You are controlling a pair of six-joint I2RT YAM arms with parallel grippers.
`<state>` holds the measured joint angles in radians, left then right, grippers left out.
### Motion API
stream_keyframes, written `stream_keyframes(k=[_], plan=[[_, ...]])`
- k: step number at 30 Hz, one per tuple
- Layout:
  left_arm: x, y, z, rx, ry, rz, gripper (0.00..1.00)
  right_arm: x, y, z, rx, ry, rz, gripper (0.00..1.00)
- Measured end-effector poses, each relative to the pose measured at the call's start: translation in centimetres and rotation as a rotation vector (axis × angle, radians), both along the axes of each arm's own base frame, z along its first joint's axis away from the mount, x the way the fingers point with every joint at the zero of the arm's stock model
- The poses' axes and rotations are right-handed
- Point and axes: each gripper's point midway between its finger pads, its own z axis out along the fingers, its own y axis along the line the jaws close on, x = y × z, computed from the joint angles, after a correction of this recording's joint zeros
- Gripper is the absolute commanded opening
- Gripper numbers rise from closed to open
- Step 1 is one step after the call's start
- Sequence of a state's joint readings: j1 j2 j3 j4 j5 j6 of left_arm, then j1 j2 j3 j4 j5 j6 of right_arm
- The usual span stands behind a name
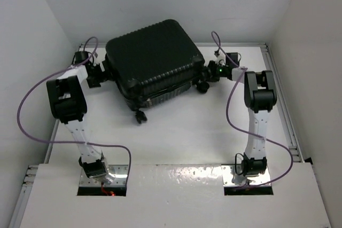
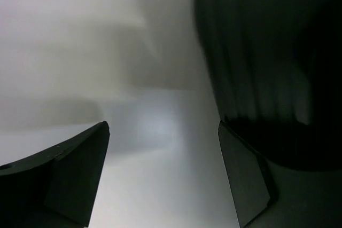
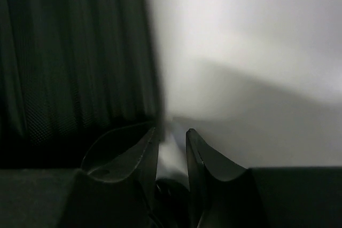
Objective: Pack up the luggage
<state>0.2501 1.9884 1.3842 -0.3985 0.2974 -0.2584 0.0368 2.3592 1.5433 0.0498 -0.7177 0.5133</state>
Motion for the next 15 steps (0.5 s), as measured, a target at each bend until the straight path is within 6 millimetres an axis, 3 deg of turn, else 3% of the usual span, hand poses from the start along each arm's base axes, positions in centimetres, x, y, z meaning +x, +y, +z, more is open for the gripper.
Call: stream_keyframes(k=[3,5,8,12,15], plan=[[6.0,0.5,0.7,0.022,-0.105,-0.014,0.91,-5.7,1.0,0.0,-0.011,0.057,0.075,0.27],[10.2,-0.1,1.5,0.052,-0.194,-0.043,1.0,-9.8,2.4,0.0,-0.014,0.094,0.142,0.27],[14.6,-1.4,3.0,0.06,-0.309,-0.064,1.0,-15.9,5.2,0.7,0.004,0.128,0.268,0.26],[17.2,-3.7,6.1,0.07,-0.429,-0.079,1.0,-21.8,6.5,2.6,0.029,0.186,0.323,0.26],[17.3,-3.0,7.2,0.072,-0.458,-0.053,1.0,-23.4,6.6,3.5,0.032,0.179,0.315,0.27]])
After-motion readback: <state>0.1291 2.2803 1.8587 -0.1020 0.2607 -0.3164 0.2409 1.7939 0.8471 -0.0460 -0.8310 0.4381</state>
